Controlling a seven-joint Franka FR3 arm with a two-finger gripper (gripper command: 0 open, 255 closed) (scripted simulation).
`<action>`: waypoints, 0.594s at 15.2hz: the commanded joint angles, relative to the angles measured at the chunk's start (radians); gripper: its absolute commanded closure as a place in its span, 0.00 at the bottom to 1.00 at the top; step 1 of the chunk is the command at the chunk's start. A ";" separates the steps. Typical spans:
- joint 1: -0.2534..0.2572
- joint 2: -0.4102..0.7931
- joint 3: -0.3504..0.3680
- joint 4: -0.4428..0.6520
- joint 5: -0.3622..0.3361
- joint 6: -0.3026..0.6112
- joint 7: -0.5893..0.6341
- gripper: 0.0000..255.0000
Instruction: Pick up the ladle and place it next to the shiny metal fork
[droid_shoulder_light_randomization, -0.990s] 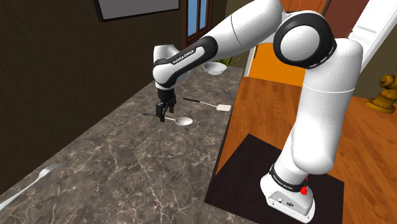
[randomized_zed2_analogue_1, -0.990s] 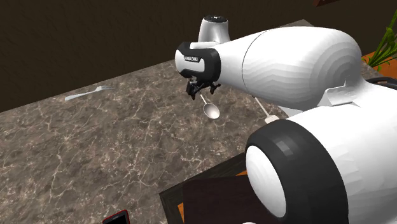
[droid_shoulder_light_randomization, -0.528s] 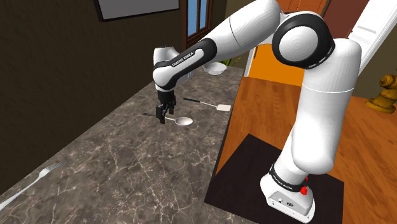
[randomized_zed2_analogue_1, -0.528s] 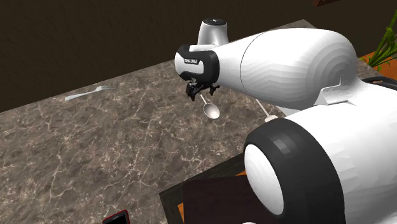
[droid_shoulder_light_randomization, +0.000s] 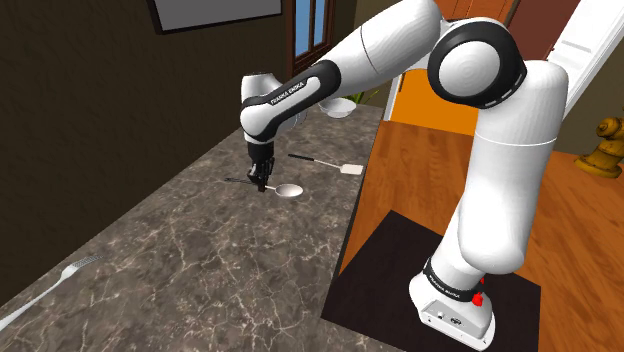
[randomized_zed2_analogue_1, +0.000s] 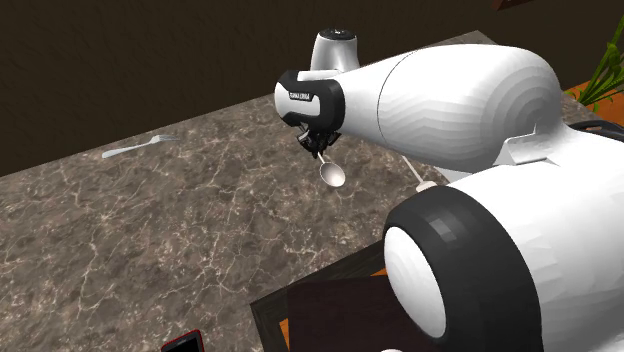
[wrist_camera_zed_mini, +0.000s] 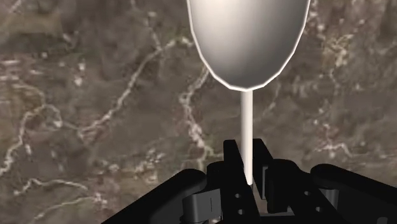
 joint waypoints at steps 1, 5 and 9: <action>0.000 0.000 0.000 0.000 0.000 0.000 0.000 1.00; 0.000 -0.014 0.000 0.009 -0.001 -0.023 0.003 1.00; -0.001 -0.039 -0.001 0.032 -0.004 -0.071 0.008 1.00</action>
